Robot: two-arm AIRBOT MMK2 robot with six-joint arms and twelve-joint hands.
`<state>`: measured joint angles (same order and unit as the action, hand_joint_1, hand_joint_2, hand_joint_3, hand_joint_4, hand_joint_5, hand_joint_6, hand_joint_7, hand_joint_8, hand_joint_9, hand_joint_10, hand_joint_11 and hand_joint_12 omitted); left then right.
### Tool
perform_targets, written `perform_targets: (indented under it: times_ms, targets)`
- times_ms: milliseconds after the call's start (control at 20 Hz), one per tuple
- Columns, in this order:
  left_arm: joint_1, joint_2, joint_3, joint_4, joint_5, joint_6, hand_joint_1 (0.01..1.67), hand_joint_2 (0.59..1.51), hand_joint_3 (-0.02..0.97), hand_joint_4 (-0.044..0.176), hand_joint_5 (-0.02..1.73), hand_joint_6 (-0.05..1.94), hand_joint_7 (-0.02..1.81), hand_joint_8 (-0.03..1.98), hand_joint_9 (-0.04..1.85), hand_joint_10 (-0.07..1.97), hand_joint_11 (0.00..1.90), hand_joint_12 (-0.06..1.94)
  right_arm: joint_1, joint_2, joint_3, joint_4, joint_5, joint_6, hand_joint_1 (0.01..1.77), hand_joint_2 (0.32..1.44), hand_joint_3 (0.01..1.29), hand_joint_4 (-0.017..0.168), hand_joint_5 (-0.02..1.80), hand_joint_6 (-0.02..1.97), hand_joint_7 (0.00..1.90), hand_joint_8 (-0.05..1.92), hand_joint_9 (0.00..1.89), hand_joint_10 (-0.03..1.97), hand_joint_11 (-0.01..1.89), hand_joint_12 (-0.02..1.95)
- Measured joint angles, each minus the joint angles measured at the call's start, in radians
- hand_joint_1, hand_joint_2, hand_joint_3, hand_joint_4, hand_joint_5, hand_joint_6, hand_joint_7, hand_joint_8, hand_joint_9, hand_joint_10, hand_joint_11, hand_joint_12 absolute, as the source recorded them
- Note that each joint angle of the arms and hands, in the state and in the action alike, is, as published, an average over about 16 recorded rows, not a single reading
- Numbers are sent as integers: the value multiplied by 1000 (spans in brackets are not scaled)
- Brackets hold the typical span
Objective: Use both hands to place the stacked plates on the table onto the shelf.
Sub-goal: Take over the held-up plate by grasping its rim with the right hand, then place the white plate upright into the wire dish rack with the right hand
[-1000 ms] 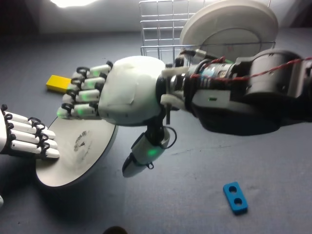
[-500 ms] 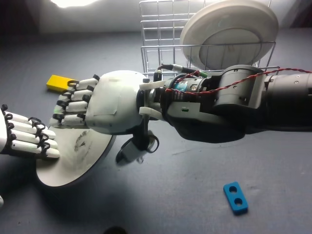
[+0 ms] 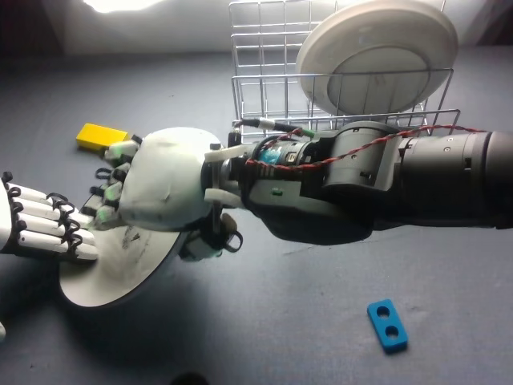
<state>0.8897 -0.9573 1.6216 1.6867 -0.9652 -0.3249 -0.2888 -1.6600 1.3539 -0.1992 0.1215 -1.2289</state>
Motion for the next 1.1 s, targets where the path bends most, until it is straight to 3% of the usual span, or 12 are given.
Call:
perform_targets:
  times_ms: [350, 650, 1100]
  targets:
    - [-3, 0, 2, 2, -4, -4, 16, 1114, 8, -7, 18, -25, 12, -10, -18, -50, 36, 38, -5, -18, 17, -2, 25, -2, 1118, 1035, 16, -2, 622, 65, 677, 30, 695, 77, 339, 1192]
    - [-35, 2, 3, 11, -10, -11, 16, 1118, 8, -6, 39, -16, 36, -6, 1, -42, 33, 31, -5, -19, 19, -4, 46, -3, 1126, 1018, 16, -6, 798, 106, 846, 186, 972, 63, 603, 1149]
    - [-153, 40, -14, 23, -25, -29, 16, 1114, 8, -1, 66, 5, 62, 3, 24, -7, 22, 12, -4, -6, 5, 6, 60, -3, 1126, 983, 16, -6, 873, 152, 898, 682, 1173, 37, 769, 1121]
